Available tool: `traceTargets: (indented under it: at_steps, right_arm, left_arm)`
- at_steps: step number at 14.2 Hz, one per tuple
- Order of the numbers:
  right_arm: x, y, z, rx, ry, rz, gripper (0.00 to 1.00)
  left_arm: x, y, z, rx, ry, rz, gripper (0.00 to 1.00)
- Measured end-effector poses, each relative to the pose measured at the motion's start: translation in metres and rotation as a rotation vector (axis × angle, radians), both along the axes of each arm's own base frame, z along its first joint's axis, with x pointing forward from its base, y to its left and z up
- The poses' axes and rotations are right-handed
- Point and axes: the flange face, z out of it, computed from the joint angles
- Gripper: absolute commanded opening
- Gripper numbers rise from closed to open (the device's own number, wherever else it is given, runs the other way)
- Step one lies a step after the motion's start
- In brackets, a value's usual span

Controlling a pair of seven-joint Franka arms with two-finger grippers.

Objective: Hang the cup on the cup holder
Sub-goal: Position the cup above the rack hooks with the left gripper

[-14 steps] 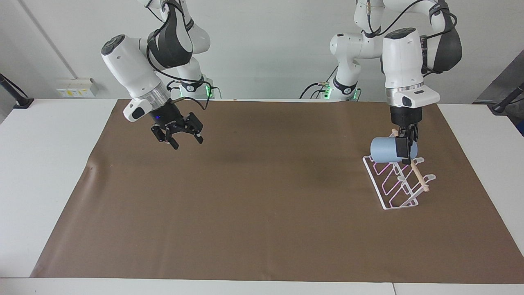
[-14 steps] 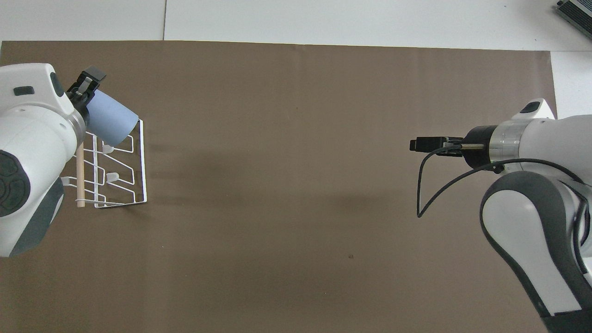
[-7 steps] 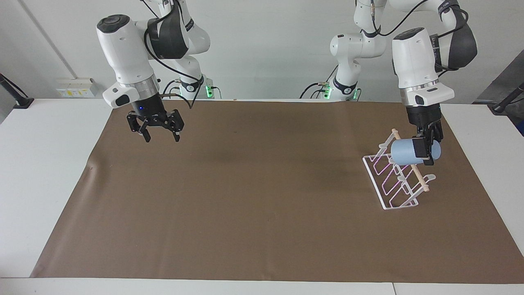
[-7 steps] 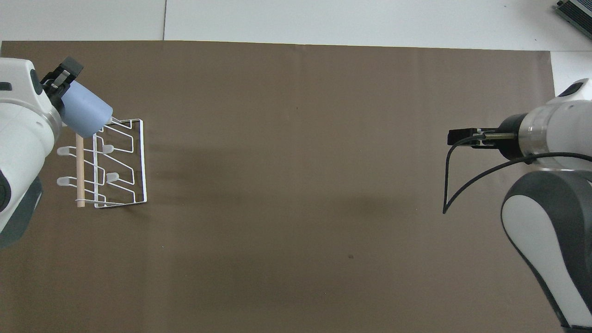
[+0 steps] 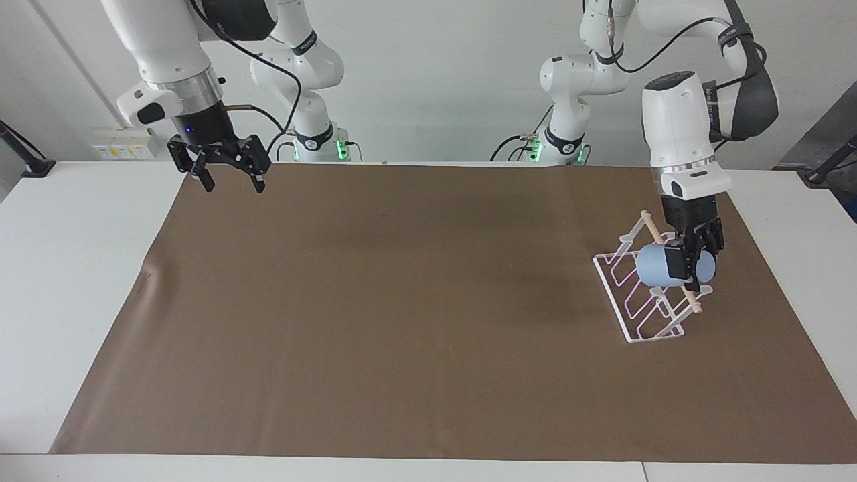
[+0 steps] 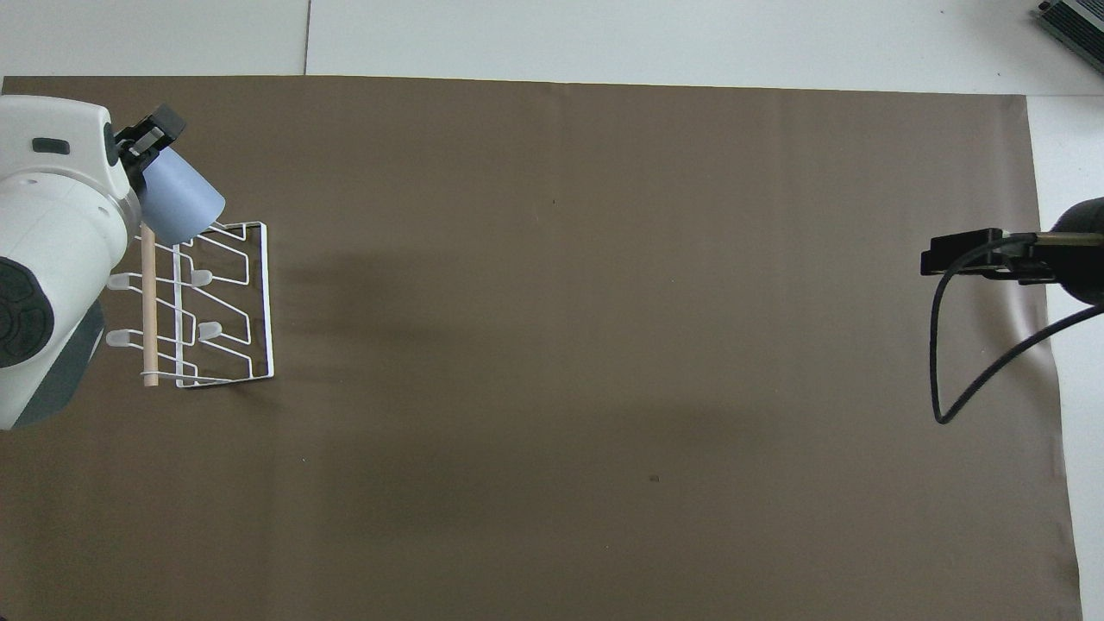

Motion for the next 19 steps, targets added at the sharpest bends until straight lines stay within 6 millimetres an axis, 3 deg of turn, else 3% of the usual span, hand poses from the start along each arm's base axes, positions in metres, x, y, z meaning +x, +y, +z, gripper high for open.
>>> traceTargets:
  at_steps: [2,3,7,11,14,19]
  right_arm:
    - [-0.006,-0.01,0.016,-0.013,0.017,-0.016,1.0]
    - [-0.007,-0.013,0.015,-0.013,0.034,-0.02,1.0]
    - [0.0,-0.019,-0.006,-0.015,0.097,-0.031,1.0]
    - [0.013,-0.012,-0.027,-0.019,0.132,-0.019,1.0]
    - [0.013,-0.007,-0.027,-0.019,0.132,-0.011,1.0]
    - [0.013,-0.009,-0.027,-0.022,0.131,0.048,1.0]
  left_arm:
    - [0.01,0.008,-0.01,0.006,0.0,-0.02,0.0]
    - [0.014,0.014,-0.013,0.005,-0.006,-0.026,0.0]
    - [0.026,0.017,-0.023,-0.004,-0.016,-0.04,0.0]
    - [0.03,0.016,-0.024,-0.007,-0.023,-0.05,0.0]
    - [0.031,0.022,-0.03,-0.002,-0.012,-0.045,0.0]
    - [0.023,0.049,-0.058,0.026,0.031,-0.072,0.0]
